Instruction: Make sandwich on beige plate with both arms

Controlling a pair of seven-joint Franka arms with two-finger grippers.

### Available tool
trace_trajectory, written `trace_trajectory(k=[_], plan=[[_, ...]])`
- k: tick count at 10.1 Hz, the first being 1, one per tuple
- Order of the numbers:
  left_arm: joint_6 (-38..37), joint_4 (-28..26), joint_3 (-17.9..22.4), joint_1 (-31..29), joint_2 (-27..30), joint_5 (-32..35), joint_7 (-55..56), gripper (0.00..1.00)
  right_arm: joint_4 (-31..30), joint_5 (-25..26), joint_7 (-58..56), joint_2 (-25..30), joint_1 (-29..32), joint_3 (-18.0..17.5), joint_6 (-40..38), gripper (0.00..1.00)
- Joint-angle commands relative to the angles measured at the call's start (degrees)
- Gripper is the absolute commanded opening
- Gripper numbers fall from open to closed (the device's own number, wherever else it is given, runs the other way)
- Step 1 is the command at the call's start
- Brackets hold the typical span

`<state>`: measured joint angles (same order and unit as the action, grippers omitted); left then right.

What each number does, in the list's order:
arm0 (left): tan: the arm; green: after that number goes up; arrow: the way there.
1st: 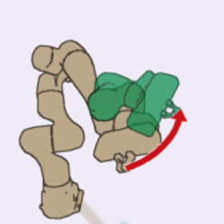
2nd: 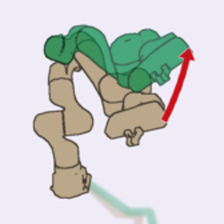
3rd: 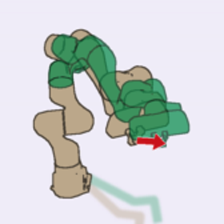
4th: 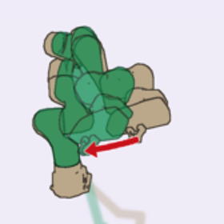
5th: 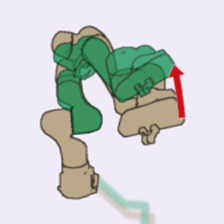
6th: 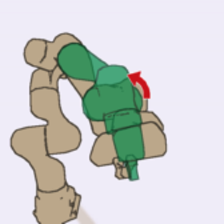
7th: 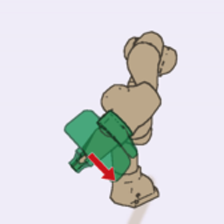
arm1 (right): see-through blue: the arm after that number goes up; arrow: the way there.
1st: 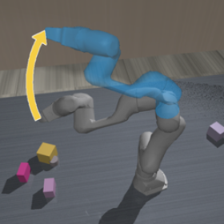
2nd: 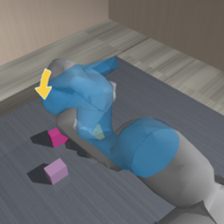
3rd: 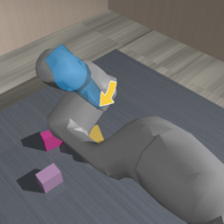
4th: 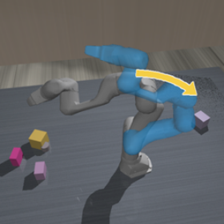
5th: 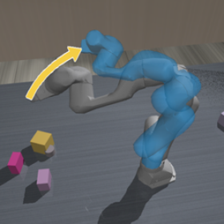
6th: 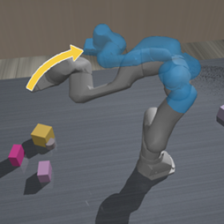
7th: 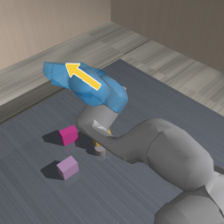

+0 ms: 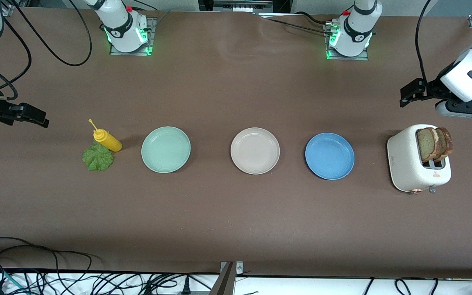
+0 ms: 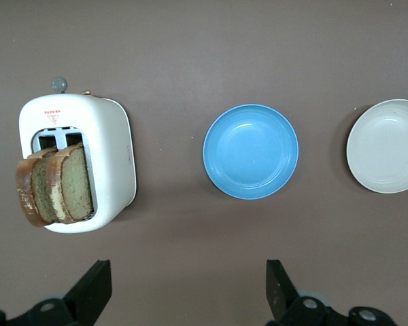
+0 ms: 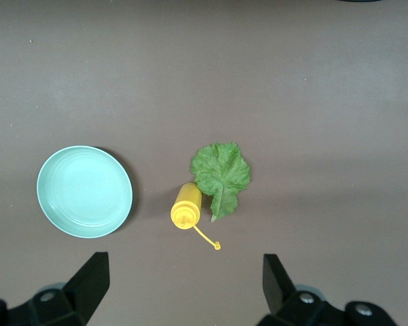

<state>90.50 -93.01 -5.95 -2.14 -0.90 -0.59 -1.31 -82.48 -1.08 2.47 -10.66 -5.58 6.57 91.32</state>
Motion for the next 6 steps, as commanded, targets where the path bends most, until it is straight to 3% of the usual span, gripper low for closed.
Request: trace_trajectory(k=[1,6], plan=[[-1.12,0.82,0.06,0.03,0.02,0.76,-0.71,1.00,0.74,-0.76,-0.36,0.38,0.22,0.02,-1.05,1.00],[-1.47,0.82,0.06,0.12,-0.07,0.76,-0.80,1.00,0.65,-0.76,-0.27,0.29,0.22,0.02,-1.14,1.00]])
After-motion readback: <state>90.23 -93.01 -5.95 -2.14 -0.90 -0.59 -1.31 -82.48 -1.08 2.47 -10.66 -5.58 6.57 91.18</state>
